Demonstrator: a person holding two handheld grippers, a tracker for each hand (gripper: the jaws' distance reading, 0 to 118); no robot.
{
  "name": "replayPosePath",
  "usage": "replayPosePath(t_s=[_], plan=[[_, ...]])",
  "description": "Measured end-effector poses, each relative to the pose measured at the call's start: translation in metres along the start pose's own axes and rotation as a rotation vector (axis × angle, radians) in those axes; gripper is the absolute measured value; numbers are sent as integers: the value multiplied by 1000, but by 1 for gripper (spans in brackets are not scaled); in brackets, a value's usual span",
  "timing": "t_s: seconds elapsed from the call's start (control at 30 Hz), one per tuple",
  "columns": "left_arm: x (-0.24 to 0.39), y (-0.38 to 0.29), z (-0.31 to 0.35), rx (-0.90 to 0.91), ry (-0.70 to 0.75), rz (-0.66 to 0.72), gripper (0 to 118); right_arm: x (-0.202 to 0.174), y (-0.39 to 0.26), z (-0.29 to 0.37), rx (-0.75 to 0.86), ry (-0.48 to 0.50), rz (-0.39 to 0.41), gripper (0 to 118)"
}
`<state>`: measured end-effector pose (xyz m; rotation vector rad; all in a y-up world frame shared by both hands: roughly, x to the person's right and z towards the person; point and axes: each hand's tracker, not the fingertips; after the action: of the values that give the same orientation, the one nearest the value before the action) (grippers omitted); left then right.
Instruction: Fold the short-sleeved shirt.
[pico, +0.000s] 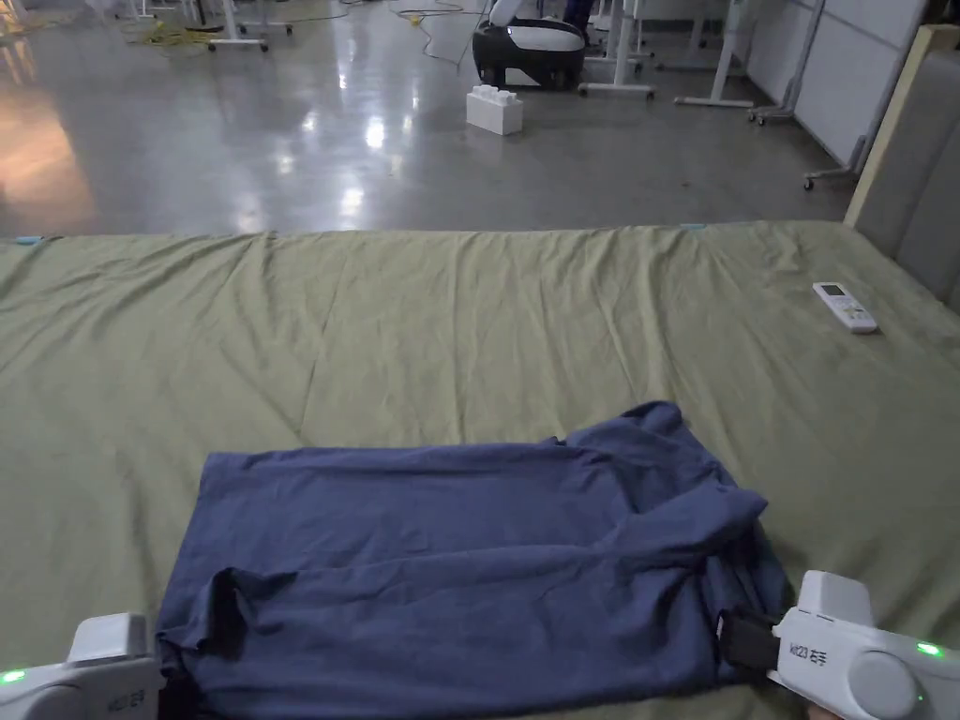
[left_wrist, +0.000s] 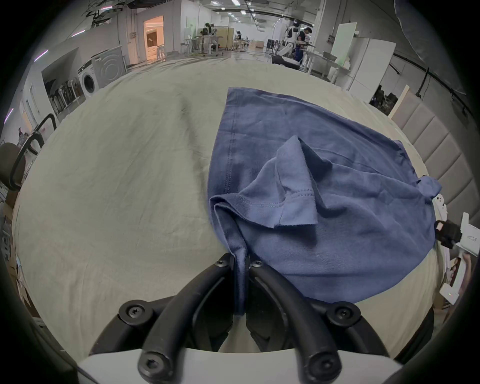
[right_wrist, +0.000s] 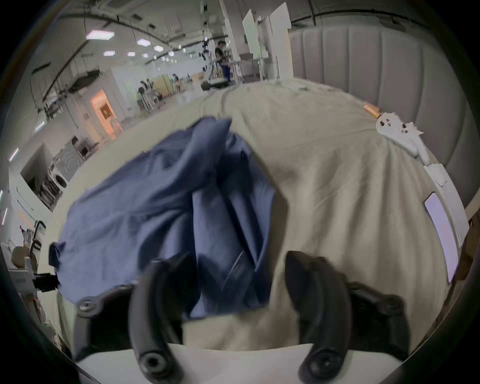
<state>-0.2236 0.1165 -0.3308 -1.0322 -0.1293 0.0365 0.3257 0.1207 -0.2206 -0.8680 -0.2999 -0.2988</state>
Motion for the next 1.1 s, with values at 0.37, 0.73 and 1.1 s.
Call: replayPosePath(t_s=[0.37,0.73,1.1], plan=[[-1,19,48,82,-12,-102,7,-32,12,35,116,-169,290,9],[-41,-44,151,193,-195,83,7,1,-38,147,189,-110,132,9],[-61,-127,129,73,-264,154,9,22,-110,140,44,-127,170,12]])
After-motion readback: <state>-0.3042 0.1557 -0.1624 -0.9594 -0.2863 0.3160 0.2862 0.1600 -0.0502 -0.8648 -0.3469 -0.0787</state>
